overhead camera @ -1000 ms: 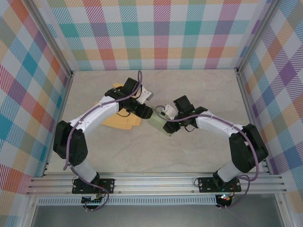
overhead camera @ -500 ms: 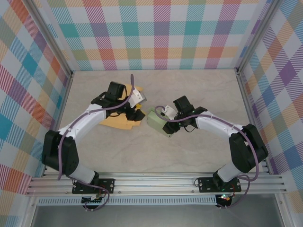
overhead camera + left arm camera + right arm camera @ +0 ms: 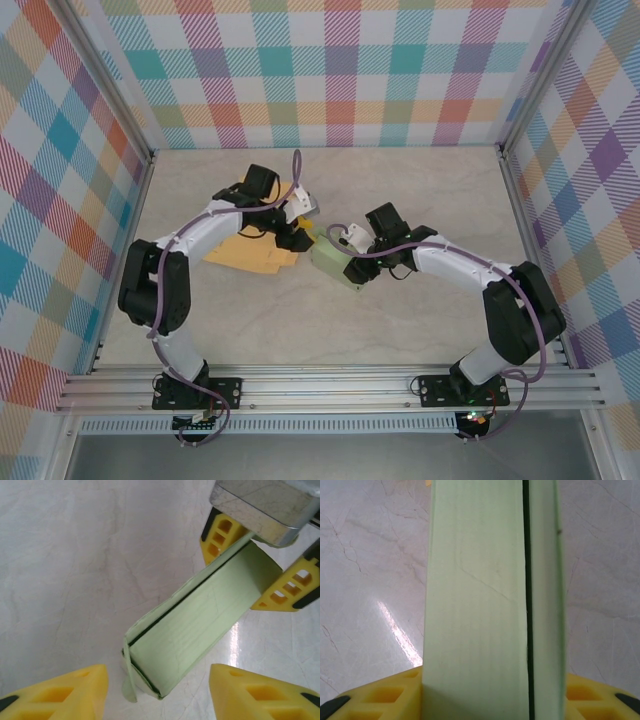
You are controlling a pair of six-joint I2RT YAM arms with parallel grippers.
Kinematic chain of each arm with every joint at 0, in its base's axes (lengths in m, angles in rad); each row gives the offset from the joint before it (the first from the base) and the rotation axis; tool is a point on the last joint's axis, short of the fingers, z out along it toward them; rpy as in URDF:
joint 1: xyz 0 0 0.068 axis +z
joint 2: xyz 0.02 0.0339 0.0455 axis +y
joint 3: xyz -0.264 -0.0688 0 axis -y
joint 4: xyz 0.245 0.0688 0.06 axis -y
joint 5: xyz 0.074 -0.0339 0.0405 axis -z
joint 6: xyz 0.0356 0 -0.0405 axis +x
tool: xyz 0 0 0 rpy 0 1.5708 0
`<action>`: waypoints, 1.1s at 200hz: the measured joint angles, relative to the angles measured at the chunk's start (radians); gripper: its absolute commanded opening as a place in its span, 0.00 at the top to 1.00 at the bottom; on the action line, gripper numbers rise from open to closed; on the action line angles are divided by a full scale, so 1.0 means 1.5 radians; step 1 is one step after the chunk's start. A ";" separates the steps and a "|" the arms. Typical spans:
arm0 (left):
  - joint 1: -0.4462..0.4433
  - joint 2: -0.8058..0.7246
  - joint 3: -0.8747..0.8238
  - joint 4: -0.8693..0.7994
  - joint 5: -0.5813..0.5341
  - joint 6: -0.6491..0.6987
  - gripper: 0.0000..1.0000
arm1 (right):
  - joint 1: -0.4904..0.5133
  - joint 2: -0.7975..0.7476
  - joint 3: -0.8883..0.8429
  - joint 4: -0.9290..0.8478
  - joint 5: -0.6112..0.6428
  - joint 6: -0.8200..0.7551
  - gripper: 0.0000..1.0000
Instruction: Fold the paper box
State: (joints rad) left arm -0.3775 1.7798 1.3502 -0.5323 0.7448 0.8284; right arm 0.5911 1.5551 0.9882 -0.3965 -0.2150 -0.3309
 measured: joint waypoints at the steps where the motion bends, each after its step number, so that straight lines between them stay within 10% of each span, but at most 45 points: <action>1: 0.000 0.001 0.001 -0.001 0.000 0.001 0.49 | 0.000 0.000 0.000 0.000 0.000 0.000 0.49; 49: 0.000 0.046 0.017 -0.051 0.016 0.028 0.58 | 0.000 0.005 0.001 0.000 0.001 0.000 0.49; 74: 0.000 0.047 0.018 -0.063 0.009 0.034 0.89 | 0.000 0.005 0.001 -0.002 0.001 0.000 0.49; 145: -0.001 0.052 0.024 -0.068 -0.034 0.037 0.80 | 0.000 0.006 0.001 -0.005 0.000 0.000 0.50; 220: -0.001 0.052 0.032 -0.057 -0.053 -0.010 0.91 | 0.000 0.006 0.001 -0.003 0.000 0.000 0.50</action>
State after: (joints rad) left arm -0.3782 1.8584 1.3975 -0.6174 0.6647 0.8131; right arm 0.5911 1.5635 0.9894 -0.4007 -0.2146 -0.3305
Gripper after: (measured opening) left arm 0.114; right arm 0.502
